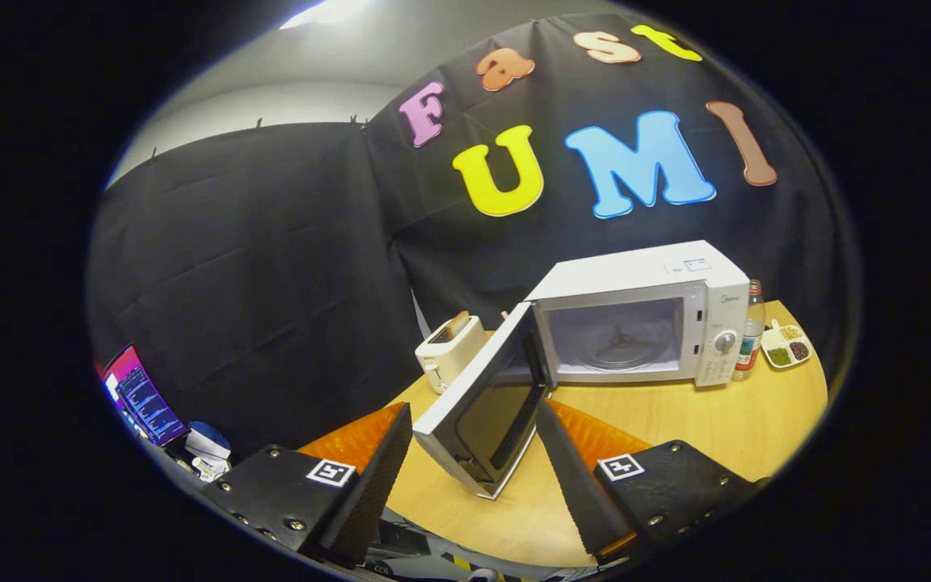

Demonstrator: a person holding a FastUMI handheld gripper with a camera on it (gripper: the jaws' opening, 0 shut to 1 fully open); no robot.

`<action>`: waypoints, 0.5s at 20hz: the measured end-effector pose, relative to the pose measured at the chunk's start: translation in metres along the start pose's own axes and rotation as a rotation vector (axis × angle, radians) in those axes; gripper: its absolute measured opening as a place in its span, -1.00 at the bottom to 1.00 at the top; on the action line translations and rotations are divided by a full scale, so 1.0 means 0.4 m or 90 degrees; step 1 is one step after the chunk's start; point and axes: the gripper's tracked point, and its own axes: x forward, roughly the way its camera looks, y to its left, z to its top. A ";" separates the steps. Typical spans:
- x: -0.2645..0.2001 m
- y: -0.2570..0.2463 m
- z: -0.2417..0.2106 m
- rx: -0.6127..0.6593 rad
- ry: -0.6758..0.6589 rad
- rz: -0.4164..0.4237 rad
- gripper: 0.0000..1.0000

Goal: Open the microwave, put the food inside, and close the microwave door.

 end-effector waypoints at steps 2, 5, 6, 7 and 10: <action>-0.024 -0.064 0.009 0.030 0.008 -0.010 0.88; -0.055 -0.155 -0.004 0.082 0.038 -0.023 0.87; -0.066 -0.181 -0.011 0.095 0.048 -0.027 0.87; -0.078 -0.210 -0.017 0.106 0.057 -0.033 0.87; -0.106 -0.290 -0.036 0.137 0.079 -0.049 0.88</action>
